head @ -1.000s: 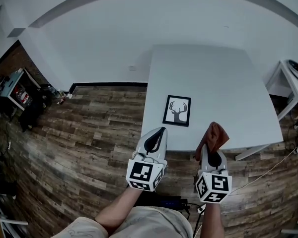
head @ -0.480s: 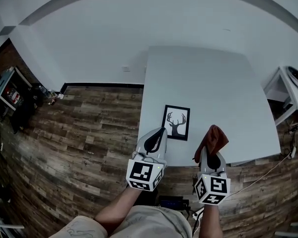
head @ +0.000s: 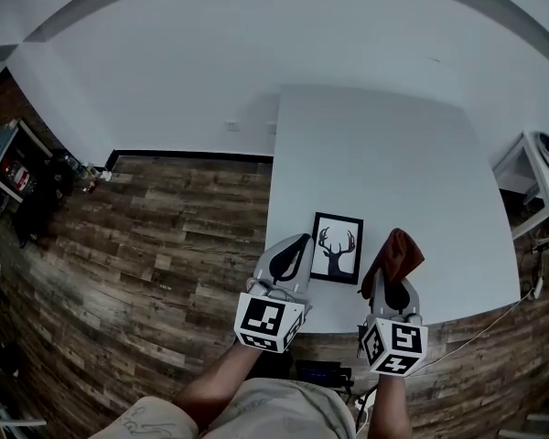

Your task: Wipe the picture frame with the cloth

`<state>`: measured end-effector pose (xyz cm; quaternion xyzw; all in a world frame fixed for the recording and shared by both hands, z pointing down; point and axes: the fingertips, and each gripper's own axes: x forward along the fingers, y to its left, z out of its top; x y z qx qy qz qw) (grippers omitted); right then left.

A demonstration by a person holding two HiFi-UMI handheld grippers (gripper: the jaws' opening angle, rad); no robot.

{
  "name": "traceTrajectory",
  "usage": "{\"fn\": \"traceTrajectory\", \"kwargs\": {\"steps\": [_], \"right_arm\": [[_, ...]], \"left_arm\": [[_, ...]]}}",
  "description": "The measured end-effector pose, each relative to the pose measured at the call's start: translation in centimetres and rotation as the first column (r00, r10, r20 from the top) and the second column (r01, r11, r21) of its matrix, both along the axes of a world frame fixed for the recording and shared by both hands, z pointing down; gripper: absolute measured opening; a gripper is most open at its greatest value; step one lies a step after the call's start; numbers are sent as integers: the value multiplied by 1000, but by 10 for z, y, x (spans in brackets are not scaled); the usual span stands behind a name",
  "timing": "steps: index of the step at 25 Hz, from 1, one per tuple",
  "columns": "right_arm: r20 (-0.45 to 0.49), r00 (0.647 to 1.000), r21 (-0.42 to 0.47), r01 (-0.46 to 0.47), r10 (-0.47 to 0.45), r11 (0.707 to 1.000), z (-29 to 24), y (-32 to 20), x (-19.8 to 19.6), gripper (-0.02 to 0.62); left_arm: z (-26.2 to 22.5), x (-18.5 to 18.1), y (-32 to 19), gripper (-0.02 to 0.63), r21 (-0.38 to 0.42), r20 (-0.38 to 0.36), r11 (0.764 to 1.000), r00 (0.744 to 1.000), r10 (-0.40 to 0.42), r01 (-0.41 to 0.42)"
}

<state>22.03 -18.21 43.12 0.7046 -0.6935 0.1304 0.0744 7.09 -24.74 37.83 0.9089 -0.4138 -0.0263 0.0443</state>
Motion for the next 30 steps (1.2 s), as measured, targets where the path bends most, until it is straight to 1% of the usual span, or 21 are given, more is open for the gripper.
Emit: {"fn": "traceTrajectory", "kwargs": {"steps": [5, 8, 11, 16, 19, 22, 24, 26, 30], "right_arm": [[-5, 1000, -48, 9, -9, 999, 7, -38, -15, 60], [3, 1000, -104, 29, -29, 994, 19, -57, -27, 60], [28, 998, -183, 54, -49, 982, 34, -72, -38, 60], [93, 994, -263, 79, -56, 962, 55, -90, -46, 60], [164, 982, -341, 141, -89, 929, 74, -99, -50, 60], [276, 955, -416, 223, -111, 882, 98, -114, -56, 60], [336, 935, -458, 270, -116, 847, 117, -122, -60, 60], [367, 923, -497, 299, -116, 815, 132, -132, -60, 60], [386, 915, -566, 338, -121, 752, 158, -149, -62, 60]], "left_arm": [[4, -10, -36, 0, -10, -16, 1000, 1000, 17, -17], [7, -15, -54, 0, -18, -22, 999, 999, 27, -28], [12, -19, -66, 0, -31, -27, 999, 999, 40, -41], [21, -18, -80, 0, -28, -21, 998, 999, 48, -48], [25, -11, -78, 0, -17, 14, 998, 998, 62, -62], [26, -12, -76, 0, 2, 20, 999, 999, 50, -50], [31, -18, -73, 0, -7, 23, 1000, 999, 29, -29], [33, -21, -72, 0, -18, 24, 1000, 1000, 9, -9], [28, -25, -73, 0, -5, 26, 1000, 999, -25, 25]]}}
